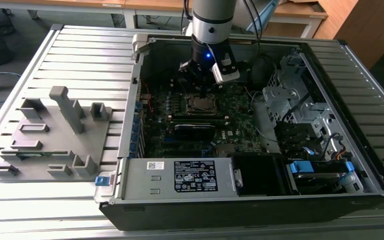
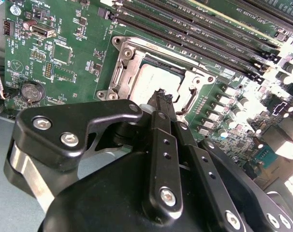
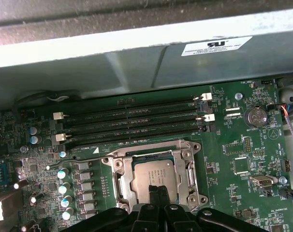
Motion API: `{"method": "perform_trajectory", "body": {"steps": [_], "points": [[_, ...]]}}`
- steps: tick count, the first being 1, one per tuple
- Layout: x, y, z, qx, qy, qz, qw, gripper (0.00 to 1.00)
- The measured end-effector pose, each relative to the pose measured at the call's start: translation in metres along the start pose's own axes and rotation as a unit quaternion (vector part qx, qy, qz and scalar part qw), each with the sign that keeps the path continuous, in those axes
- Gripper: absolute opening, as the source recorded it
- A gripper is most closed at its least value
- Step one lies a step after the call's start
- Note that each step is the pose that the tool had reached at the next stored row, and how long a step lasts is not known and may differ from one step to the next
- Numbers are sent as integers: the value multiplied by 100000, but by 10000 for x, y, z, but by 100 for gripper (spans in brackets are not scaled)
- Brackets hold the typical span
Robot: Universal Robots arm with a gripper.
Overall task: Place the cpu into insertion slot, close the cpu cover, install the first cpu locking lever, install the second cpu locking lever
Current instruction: 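Install the first cpu locking lever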
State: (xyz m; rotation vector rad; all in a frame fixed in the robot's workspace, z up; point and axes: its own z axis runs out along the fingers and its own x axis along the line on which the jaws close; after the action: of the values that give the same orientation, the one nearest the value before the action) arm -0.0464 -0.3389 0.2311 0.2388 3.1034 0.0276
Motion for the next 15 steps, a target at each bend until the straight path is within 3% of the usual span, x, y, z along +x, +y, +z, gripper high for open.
{"method": "perform_trajectory", "body": {"steps": [15], "points": [[-3, 2, -91, -1, -3, -1, 100000, 11]]}}
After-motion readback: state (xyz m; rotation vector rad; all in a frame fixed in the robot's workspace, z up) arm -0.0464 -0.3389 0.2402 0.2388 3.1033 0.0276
